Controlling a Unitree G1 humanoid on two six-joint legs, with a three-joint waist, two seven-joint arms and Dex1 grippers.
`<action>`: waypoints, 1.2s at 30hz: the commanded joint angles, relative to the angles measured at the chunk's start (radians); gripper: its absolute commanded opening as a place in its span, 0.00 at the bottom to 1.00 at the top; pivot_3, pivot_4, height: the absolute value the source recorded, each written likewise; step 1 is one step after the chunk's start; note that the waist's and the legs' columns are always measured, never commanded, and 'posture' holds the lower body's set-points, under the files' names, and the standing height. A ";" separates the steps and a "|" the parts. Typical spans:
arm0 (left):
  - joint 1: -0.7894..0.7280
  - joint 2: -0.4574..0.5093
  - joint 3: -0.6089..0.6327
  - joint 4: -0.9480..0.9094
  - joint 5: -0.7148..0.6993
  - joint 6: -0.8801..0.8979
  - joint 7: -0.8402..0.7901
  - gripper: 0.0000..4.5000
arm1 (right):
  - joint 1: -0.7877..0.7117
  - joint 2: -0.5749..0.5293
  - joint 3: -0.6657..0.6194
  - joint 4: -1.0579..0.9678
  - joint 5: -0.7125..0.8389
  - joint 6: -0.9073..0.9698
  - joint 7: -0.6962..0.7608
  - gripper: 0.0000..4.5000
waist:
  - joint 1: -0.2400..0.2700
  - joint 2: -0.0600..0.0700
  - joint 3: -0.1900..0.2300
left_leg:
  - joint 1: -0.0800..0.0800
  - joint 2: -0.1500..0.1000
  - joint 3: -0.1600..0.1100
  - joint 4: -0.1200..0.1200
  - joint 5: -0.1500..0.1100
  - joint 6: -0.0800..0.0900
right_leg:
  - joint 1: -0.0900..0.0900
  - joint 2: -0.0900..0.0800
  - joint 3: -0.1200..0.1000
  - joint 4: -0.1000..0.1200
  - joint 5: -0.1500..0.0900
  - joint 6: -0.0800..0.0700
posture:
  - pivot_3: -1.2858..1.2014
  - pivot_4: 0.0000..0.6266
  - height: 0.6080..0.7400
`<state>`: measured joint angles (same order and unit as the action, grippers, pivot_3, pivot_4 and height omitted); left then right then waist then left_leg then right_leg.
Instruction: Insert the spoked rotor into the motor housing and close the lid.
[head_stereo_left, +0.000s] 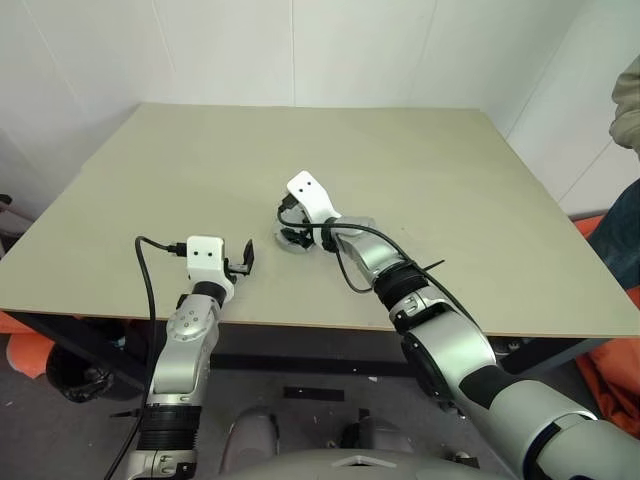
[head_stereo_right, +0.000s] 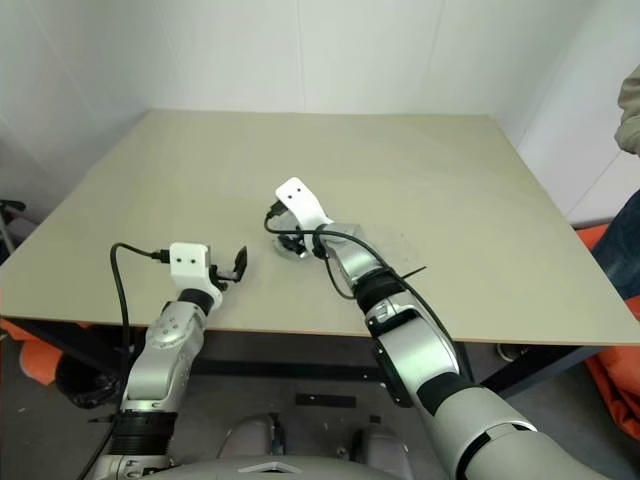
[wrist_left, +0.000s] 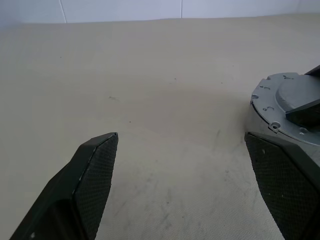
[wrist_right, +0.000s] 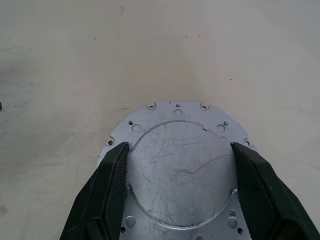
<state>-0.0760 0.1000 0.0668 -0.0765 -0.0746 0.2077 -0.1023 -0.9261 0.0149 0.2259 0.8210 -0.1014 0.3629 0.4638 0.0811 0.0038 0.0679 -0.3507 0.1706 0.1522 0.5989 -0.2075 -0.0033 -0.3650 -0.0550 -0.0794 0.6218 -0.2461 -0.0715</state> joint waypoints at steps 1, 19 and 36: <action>-0.044 0.033 -0.013 -0.010 -0.006 -0.039 -0.053 0.95 | 0.017 -0.016 0.013 0.013 -0.016 0.045 0.014 0.69 | 0.000 0.000 0.000 | 0.000 0.000 0.000 0.000 0.000 0.000 | 0.000 0.000 0.000 0.000 0.000 0.000 | 0.52 0.00 1.00; -0.338 0.220 -0.006 0.505 -0.055 -0.379 -0.392 0.95 | 0.060 -0.026 0.013 -0.082 -0.013 0.086 0.006 0.69 | 0.014 0.000 0.000 | 0.000 -0.001 0.001 -0.003 0.002 -0.004 | -0.001 0.000 0.001 -0.001 0.000 0.000 | 0.52 0.00 1.00; -0.586 0.244 0.024 0.829 -0.138 -0.337 -0.648 0.00 | 0.067 -0.027 0.008 -0.110 -0.009 0.102 -0.007 0.69 | 0.016 0.000 0.000 | -0.001 -0.001 0.002 -0.004 0.003 -0.005 | -0.002 0.000 0.001 -0.001 0.000 0.000 | 0.52 0.00 1.00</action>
<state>-0.6201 0.3273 0.0821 0.7414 -0.1996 -0.1348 -0.7183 -0.8796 -0.0007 0.2297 0.7051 -0.1009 0.4378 0.4632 0.0976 0.0041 0.0679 -0.3518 0.1700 0.1537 0.5943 -0.2047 -0.0082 -0.3676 -0.0552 -0.0785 0.6204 -0.2463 -0.0718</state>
